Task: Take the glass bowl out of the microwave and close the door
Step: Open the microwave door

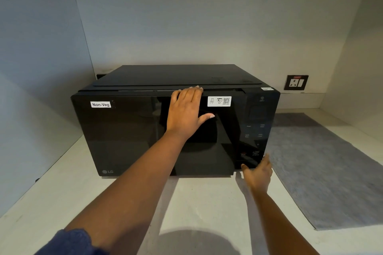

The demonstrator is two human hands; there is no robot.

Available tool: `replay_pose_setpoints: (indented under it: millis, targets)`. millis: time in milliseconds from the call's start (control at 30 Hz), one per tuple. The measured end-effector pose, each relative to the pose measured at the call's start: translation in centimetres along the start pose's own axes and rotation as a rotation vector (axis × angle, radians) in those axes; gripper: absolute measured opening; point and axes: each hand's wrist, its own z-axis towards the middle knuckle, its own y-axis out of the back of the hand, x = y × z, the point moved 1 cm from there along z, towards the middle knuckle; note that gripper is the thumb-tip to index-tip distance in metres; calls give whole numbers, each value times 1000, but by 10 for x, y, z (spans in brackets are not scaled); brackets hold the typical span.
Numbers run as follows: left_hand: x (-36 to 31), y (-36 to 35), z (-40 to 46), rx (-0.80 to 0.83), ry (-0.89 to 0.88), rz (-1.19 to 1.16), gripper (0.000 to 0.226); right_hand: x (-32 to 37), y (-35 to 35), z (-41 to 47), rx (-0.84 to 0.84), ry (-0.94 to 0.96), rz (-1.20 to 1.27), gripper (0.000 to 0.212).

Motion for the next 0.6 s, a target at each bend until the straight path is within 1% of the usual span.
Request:
replay_pose_setpoints:
  millis: [67, 167, 200, 267, 333, 367, 433, 467, 533, 600]
  targets:
    - [0, 2, -1, 8, 2, -6, 73, 17, 9, 3, -109, 51, 65, 77]
    - [0, 5, 0, 28, -2, -19, 72, 57, 28, 4, -429, 233, 237, 56]
    - [0, 6, 0, 33, -6, -19, 72, 73, 35, 4, -497, 315, 261, 50]
    - [0, 8, 0, 47, -11, -20, 71, 108, 44, 4, -519, 502, 271, 43]
    - [1, 10, -1, 53, -12, -31, 70, 145, 52, 1, -458, 715, 231, 39]
    - [1, 10, 0, 60, -10, -36, 70, 162, 54, 1, -389, 814, 191, 39]
    - [0, 9, 1, 75, -4, -39, 69, 190, 56, 2, -174, 947, 60, 39]
    - [3, 12, -1, 71, -14, -45, 68, 200, 56, -1, -80, 980, -25, 41]
    - [2, 12, -1, 79, -19, -57, 66, 209, 56, 4, 68, 982, -160, 44]
    - [2, 12, 0, 81, -18, -73, 65, 208, 56, 8, 136, 960, -242, 43]
